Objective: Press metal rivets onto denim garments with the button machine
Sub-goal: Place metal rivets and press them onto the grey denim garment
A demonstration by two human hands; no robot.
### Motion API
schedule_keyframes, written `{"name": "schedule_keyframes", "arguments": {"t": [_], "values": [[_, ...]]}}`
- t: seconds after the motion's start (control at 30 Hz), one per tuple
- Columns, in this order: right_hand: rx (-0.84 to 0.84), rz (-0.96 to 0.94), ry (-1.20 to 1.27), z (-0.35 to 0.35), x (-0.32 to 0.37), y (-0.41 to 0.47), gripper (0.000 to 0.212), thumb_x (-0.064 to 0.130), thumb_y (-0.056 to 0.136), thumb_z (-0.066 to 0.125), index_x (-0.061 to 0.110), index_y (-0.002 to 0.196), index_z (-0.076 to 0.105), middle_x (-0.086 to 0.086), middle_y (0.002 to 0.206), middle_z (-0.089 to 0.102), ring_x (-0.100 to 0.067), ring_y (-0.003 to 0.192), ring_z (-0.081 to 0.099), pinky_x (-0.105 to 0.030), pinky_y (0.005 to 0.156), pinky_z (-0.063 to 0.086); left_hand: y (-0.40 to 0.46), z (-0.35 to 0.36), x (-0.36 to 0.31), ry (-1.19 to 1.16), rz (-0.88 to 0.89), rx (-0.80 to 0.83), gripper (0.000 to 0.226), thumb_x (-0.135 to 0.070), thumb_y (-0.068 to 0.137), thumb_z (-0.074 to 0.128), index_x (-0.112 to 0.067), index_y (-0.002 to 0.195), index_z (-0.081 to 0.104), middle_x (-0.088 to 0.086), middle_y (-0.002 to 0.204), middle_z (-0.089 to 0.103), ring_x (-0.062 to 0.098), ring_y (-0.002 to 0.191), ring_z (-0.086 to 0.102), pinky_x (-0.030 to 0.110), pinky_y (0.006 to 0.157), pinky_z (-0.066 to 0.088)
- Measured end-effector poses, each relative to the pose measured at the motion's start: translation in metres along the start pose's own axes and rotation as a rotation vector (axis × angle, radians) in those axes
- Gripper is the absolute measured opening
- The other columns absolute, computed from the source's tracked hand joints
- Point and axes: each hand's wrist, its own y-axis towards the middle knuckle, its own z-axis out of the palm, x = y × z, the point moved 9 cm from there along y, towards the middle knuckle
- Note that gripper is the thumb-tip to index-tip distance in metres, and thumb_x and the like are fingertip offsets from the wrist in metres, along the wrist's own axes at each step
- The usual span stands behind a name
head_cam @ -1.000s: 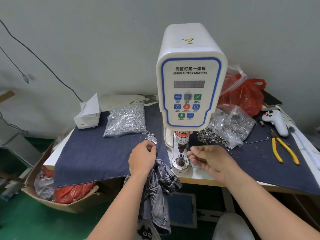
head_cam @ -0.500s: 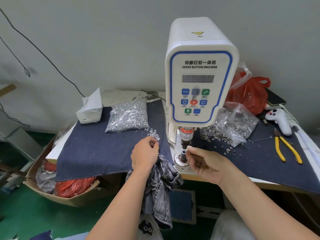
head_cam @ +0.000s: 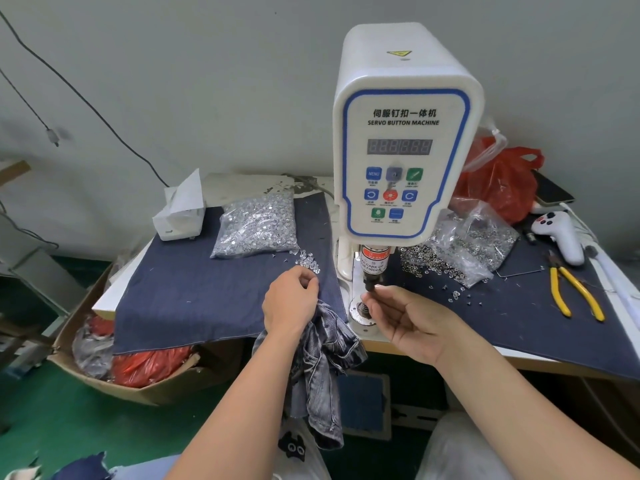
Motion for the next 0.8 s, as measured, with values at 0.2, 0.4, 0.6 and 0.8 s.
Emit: {"name": "schedule_keyframes", "arguments": {"t": [0.2,0.4,0.6,0.8], "values": [[0.044,0.011,0.019,0.006,-0.003,-0.001,0.010,-0.001,0.072,0.074,-0.010,0.073,0.077,-0.023,0.085,0.076,-0.023,0.066,0.076,-0.026,0.052,0.061,-0.002,-0.001,-0.002,-0.010,-0.002,0.012,0.006,-0.039,0.101,0.062,-0.041,0.098,0.067,-0.020,0.096,0.067,0.009,0.085,0.057,0.027,0.063,0.036],[0.067,0.029,0.028,0.006,-0.001,0.001,0.011,-0.001,0.075,0.072,-0.012,0.074,0.076,-0.026,0.091,0.075,-0.025,0.068,0.076,-0.027,0.053,0.061,-0.009,-0.008,-0.012,-0.190,0.079,0.041,0.012,-0.033,0.099,0.068,-0.041,0.090,0.070,-0.021,0.095,0.071,0.003,0.094,0.064,0.026,0.077,0.044],[0.114,0.044,-0.015,0.003,0.005,-0.003,0.017,0.001,0.084,0.069,-0.015,0.087,0.074,-0.030,0.104,0.073,-0.026,0.073,0.077,-0.027,0.053,0.061,-0.031,-0.015,-0.043,-0.239,0.279,0.173,0.021,-0.029,0.096,0.075,-0.045,0.083,0.072,-0.027,0.091,0.074,-0.012,0.094,0.063,0.006,0.077,0.043],[0.007,-0.155,-0.195,-0.026,0.046,-0.003,0.024,0.009,0.102,0.058,-0.011,0.109,0.070,-0.026,0.095,0.076,-0.021,0.068,0.076,-0.025,0.055,0.061,-0.050,-0.010,-0.068,-0.242,0.345,0.258,0.012,-0.031,0.097,0.075,-0.041,0.089,0.074,-0.022,0.094,0.076,-0.011,0.090,0.066,0.003,0.076,0.044]]}}
